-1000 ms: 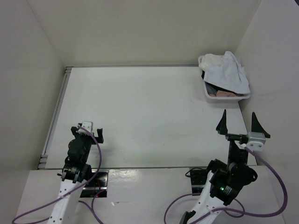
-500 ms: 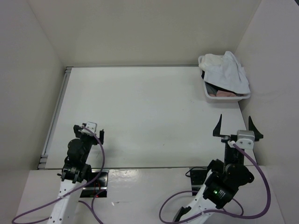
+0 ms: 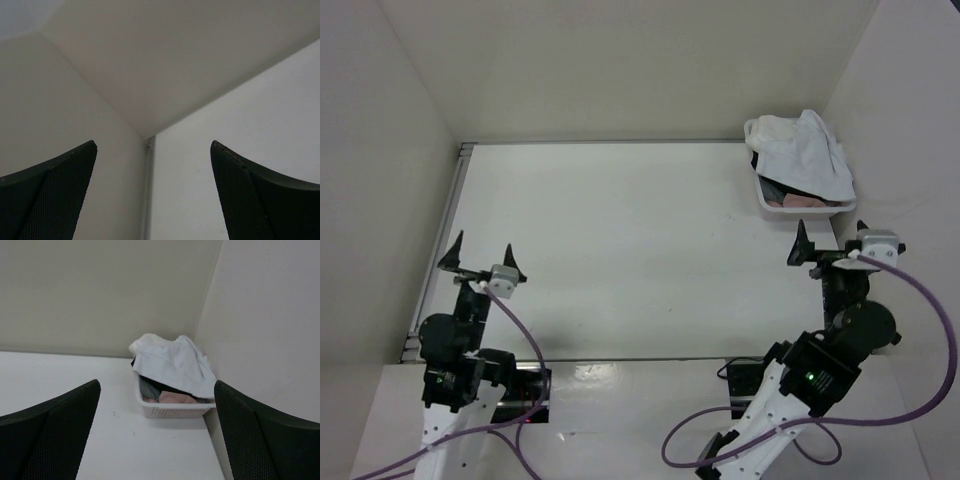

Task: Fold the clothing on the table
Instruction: Grab the skirt from the pile

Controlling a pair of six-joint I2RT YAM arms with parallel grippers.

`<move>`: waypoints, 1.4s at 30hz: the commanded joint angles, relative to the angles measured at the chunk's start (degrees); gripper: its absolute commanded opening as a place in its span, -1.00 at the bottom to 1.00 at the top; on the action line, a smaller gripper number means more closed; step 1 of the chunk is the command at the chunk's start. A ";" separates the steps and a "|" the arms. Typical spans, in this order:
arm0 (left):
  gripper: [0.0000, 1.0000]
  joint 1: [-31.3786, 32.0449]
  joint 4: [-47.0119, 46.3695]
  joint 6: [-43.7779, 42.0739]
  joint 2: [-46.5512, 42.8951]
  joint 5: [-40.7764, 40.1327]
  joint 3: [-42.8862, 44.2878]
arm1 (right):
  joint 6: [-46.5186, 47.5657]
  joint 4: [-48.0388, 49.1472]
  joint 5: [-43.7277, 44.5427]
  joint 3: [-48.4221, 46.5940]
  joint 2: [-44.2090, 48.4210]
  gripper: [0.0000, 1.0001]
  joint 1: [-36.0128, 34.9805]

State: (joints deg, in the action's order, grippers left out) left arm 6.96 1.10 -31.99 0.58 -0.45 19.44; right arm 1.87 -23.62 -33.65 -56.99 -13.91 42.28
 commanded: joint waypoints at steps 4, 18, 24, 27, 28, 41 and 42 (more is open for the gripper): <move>1.00 -0.02 2.72 8.64 22.32 -14.12 27.32 | -5.99 -0.20 -7.38 -5.49 -14.72 0.97 0.43; 1.00 -1.42 25.98 36.09 62.08 -13.62 51.75 | -1.09 -8.48 17.67 -18.07 -47.69 0.97 -22.48; 1.00 -1.42 26.05 39.63 73.32 -12.38 52.27 | 2.70 -7.76 22.67 -19.30 -55.59 0.97 -30.07; 1.00 -1.42 26.92 39.11 78.77 -12.38 53.58 | 3.40 -7.76 23.97 -21.14 -61.22 0.97 -30.07; 1.00 -1.42 26.93 38.58 80.53 -12.38 53.60 | 3.40 -7.24 23.98 -21.14 -62.37 0.97 -30.07; 1.00 -1.95 27.97 36.29 86.42 -7.02 53.85 | 8.15 -6.09 26.28 -22.19 -75.72 0.97 -25.59; 1.00 -1.95 28.60 36.82 88.26 -7.98 54.64 | 8.15 -6.09 25.74 -23.33 -77.74 0.97 -24.45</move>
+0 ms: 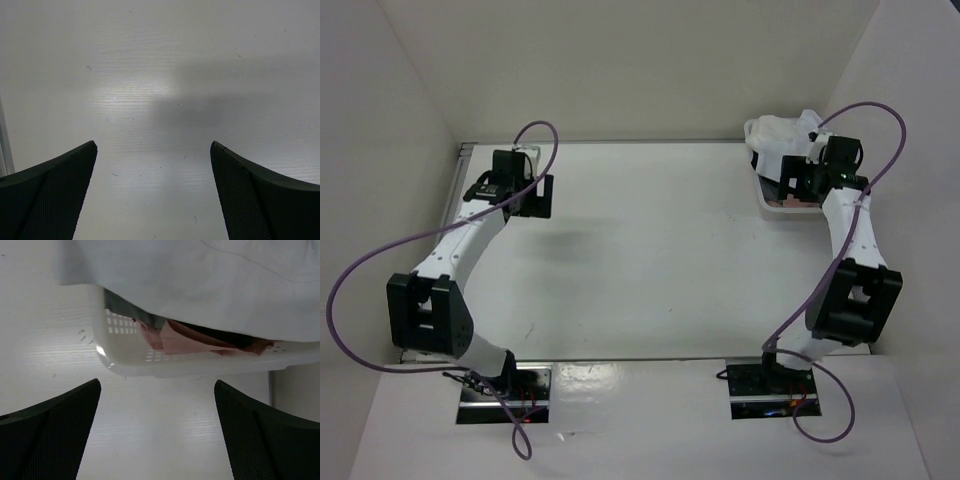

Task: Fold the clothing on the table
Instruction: Grab the skirt from the pile

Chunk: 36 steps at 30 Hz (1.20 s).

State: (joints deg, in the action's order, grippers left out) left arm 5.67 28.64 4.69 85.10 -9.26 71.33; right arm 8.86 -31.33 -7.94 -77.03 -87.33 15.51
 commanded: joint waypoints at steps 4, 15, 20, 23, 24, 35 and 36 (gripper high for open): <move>1.00 -0.66 0.45 0.15 4.37 1.95 2.51 | 1.16 1.62 0.03 -7.24 -8.99 0.97 3.04; 1.00 -1.19 0.45 0.15 2.62 4.77 1.97 | -0.86 -1.19 -2.51 -21.47 -17.43 0.97 3.04; 1.00 -1.19 0.45 0.15 2.61 5.39 1.44 | -1.39 -5.67 -5.23 -30.79 -23.66 0.97 2.52; 1.00 -1.19 0.45 0.15 2.09 6.00 1.44 | -2.10 -6.29 -5.85 -31.42 -25.07 0.97 1.20; 1.00 -1.19 0.45 0.15 2.09 6.00 1.44 | -0.09 -6.29 -4.90 -31.42 -26.21 0.97 -0.37; 1.00 -1.19 0.45 0.15 0.94 6.00 0.39 | 2.29 -4.44 -1.46 -29.22 -30.71 0.97 -3.47; 1.00 -1.19 0.45 0.15 0.94 6.00 0.39 | 2.30 -4.44 -1.98 -29.22 -30.71 0.95 -3.47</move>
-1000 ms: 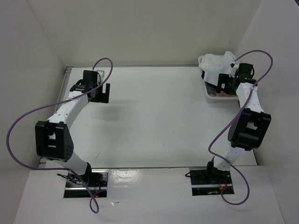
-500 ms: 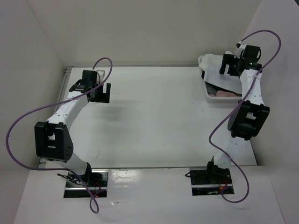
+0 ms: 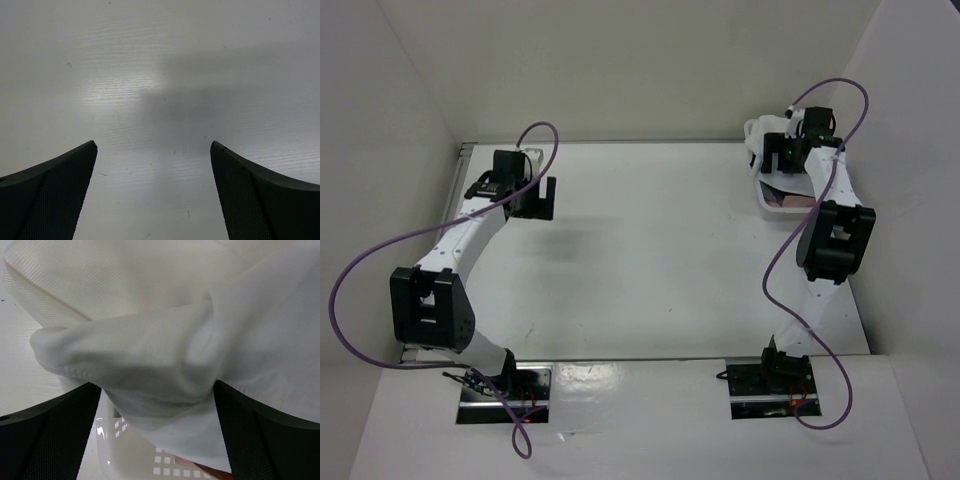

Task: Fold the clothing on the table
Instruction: Grab the skirt from the pile

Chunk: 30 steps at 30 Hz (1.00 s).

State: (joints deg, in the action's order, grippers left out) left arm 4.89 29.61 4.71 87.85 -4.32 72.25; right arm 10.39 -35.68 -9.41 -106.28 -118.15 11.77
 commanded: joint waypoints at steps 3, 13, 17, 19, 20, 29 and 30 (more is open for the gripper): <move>1.00 -0.40 -0.51 0.12 -1.81 1.06 -0.53 | 0.77 1.13 -0.52 1.68 0.72 0.87 0.27; 1.00 -0.40 -1.04 0.12 -1.80 1.06 -1.14 | 1.30 2.20 1.68 4.58 1.87 -1.00 0.27; 1.00 -0.40 -0.52 0.12 -2.34 1.06 -1.14 | 1.30 2.20 1.68 5.11 4.50 -1.00 0.27; 1.00 -0.40 -0.51 -0.40 -2.95 1.06 -1.14 | 1.30 2.72 1.68 5.12 7.75 -1.00 0.27; 1.00 -0.40 -0.51 -0.40 -3.47 1.06 -1.14 | 1.30 2.72 1.68 5.64 9.15 -1.00 0.27; 1.00 -0.40 0.54 -0.40 -9.27 1.59 -0.53 | 2.53 0.61 4.31 5.64 28.66 -1.00 -7.54; 1.00 -0.40 0.54 -0.40 -10.76 1.59 -0.53 | 2.53 0.61 4.31 5.64 30.15 -1.00 -8.16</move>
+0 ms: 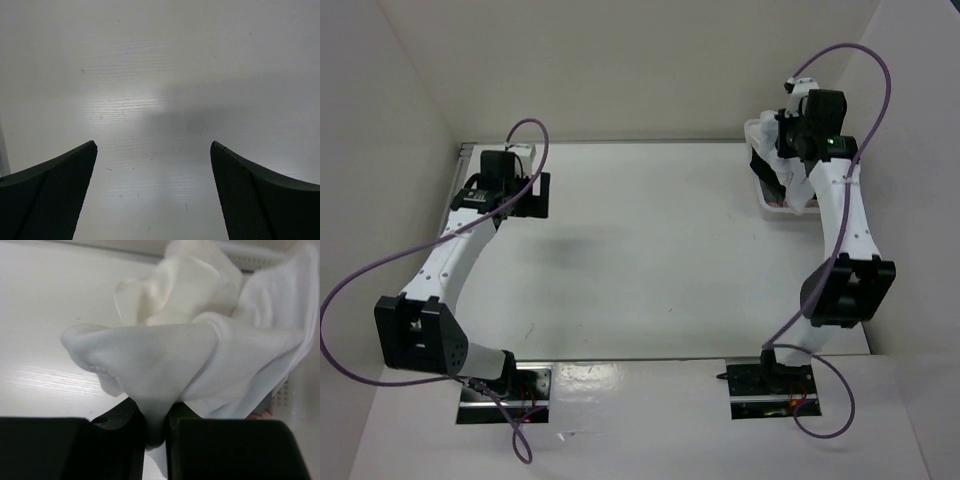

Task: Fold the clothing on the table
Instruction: Grab the skirt from the pile

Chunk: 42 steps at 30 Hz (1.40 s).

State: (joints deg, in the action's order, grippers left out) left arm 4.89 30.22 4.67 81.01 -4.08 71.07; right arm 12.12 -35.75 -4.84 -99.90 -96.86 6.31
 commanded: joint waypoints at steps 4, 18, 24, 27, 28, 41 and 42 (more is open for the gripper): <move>1.00 -0.40 -0.07 -1.50 -7.44 1.35 0.65 | 0.27 0.07 0.36 -1.35 16.24 -1.00 -6.38; 1.00 -0.40 -0.60 -3.70 -22.29 -1.02 -3.74 | -3.07 -4.77 -8.52 -1.18 24.96 -1.00 -18.26; 1.00 -0.40 -0.60 -4.23 -25.11 -2.08 -6.11 | -0.35 0.41 2.81 2.69 24.44 -1.00 -18.26; 1.00 -0.40 -0.60 -4.23 -25.64 -2.60 -7.17 | 1.23 2.35 8.26 1.55 21.29 -1.00 -17.21; 1.00 -0.40 -0.60 -4.75 -26.16 -3.30 -7.17 | 1.24 3.22 8.79 -0.11 20.40 -1.00 -15.29; 1.00 -0.40 -1.65 -5.28 -26.61 -4.36 -8.93 | -4.20 -5.98 1.08 -49.55 -4.34 -1.00 9.68; 1.00 -0.40 -1.65 -5.28 -26.61 -4.36 -8.93 | -4.21 -6.87 -0.94 -54.91 -5.43 -1.00 13.00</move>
State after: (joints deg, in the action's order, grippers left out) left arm 4.89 30.46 0.12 54.87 -7.70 61.98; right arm 9.82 -43.24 -1.04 -139.96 -100.55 14.96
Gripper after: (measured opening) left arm 1.001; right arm 0.187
